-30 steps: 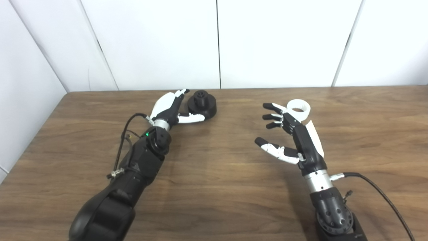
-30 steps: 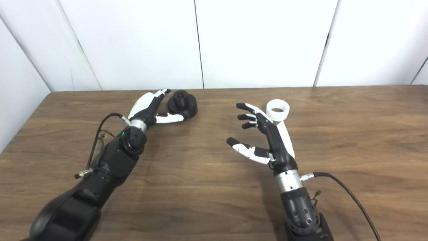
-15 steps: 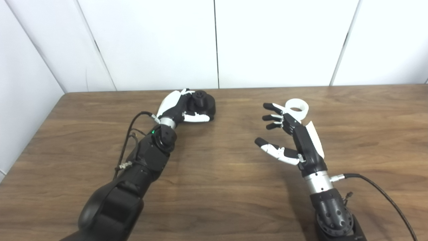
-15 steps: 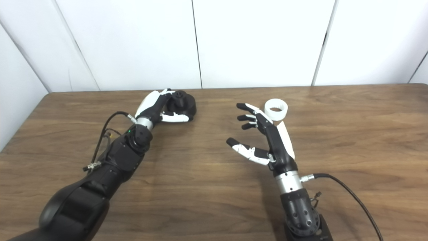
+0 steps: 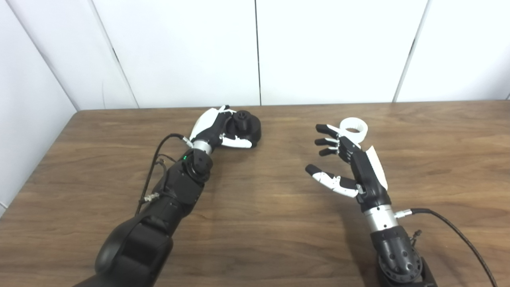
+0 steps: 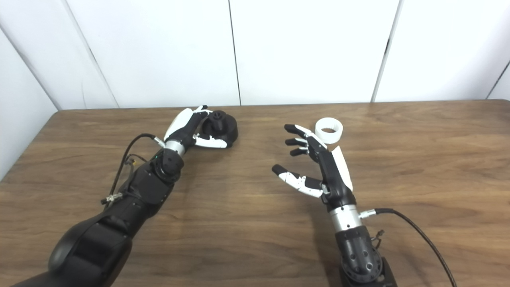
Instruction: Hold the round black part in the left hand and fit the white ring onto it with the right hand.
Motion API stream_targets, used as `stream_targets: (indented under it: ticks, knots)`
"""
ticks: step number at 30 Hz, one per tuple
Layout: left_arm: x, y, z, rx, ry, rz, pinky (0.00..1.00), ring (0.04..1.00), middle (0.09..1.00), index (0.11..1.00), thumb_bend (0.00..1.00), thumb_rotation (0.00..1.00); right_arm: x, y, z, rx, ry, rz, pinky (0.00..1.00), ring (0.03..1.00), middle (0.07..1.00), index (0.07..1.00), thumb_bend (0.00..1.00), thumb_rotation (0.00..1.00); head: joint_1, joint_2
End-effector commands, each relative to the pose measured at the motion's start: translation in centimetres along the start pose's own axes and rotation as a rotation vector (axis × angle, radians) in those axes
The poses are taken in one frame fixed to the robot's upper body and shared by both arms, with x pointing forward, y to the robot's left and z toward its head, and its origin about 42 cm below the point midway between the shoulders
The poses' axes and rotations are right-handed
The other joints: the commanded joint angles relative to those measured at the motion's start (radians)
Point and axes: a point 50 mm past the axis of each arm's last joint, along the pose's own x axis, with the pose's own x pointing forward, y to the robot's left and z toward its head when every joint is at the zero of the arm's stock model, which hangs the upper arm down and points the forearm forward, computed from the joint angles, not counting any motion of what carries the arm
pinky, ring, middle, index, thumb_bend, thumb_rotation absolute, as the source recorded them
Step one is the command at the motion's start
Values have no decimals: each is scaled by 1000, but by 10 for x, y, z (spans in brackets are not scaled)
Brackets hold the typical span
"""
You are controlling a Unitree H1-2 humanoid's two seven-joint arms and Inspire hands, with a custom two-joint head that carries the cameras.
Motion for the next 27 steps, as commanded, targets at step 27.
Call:
stream_targets:
  ticks: [27]
  knots:
    - [-34,13,3,-29,-133,34,1000,1000,1000,665,902,222,-21,-2,-15,12,42,5,626,738,825,792,584,211,23,1]
